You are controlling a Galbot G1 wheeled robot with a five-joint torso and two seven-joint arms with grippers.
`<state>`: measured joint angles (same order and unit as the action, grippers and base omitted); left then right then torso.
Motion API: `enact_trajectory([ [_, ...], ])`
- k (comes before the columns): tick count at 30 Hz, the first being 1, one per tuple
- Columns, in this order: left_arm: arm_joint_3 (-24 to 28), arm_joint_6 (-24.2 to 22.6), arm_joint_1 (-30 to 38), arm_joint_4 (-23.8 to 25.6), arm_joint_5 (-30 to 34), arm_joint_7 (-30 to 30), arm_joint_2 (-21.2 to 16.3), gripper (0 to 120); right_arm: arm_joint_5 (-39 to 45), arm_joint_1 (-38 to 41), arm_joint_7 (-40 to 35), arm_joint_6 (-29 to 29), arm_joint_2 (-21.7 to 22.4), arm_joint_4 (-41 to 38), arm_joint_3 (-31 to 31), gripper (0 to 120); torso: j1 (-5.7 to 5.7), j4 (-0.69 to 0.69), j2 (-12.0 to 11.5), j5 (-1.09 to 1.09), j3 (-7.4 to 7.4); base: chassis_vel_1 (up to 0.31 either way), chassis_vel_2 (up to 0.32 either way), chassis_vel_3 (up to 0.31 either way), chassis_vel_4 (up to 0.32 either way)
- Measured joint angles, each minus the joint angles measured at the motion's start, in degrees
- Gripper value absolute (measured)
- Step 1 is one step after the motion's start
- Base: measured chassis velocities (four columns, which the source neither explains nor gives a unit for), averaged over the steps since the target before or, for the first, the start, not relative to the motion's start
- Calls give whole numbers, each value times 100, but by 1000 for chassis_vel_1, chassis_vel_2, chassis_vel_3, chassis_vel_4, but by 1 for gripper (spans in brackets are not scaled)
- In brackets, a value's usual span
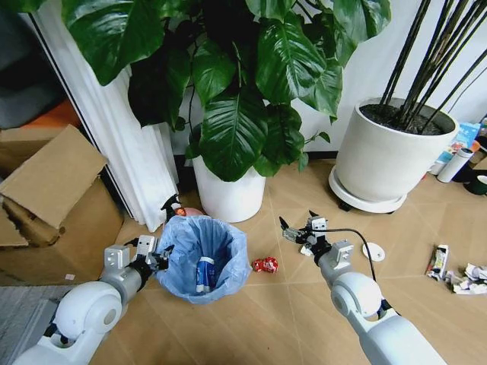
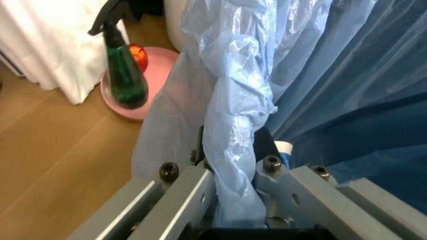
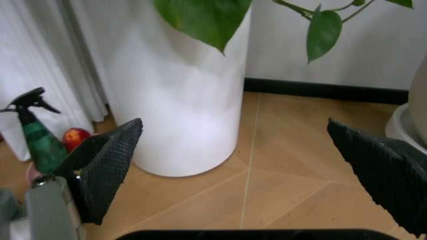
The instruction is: Pick up the trash bin and place the garbage on the floor into it.
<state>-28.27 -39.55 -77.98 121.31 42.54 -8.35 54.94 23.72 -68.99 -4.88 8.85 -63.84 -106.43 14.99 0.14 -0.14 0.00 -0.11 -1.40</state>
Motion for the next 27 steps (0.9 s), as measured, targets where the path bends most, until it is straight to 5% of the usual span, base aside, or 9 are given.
enact_trajectory([
  [18, -49, 31, -19, -106, -155, 38, 68, 0, -181, -163, 261, -5, 211, 239, 94, 100, 1, -2, 0, -1, 0, -101, 33, 113, -39],
  [27, -314, 89, 125, -408, -250, 206, 104, 0, -380, 4, 1592, -386, 980, 1218, -83, 100, -1, 0, 0, 1, 0, 0, 0, 0, 0],
])
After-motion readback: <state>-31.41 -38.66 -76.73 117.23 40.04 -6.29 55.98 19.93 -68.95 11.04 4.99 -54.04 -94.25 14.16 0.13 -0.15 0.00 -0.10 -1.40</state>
